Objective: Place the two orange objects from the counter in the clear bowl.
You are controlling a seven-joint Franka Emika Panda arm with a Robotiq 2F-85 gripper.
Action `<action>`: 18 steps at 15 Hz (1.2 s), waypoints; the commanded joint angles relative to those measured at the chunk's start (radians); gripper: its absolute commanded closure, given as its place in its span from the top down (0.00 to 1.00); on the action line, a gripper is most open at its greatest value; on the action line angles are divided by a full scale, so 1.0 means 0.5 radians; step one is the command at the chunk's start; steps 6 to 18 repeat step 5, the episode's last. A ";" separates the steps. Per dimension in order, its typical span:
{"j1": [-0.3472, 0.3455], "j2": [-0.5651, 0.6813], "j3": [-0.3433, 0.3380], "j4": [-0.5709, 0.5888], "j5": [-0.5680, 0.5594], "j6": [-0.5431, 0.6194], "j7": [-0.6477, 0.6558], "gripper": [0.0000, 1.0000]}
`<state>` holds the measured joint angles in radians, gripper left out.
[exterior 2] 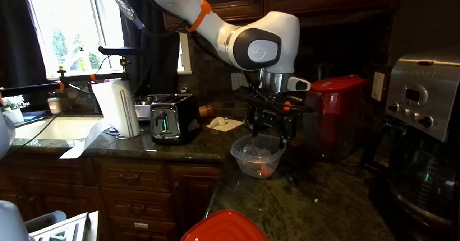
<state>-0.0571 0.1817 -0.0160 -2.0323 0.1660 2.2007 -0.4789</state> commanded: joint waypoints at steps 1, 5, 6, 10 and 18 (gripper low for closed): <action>-0.042 -0.027 -0.014 0.002 0.038 0.145 0.168 1.00; -0.093 -0.035 -0.025 0.014 0.135 0.136 0.168 1.00; -0.093 -0.035 -0.025 0.014 0.135 0.136 0.168 1.00; -0.093 -0.035 -0.025 0.014 0.135 0.136 0.168 1.00; -0.093 -0.035 -0.025 0.014 0.135 0.136 0.168 1.00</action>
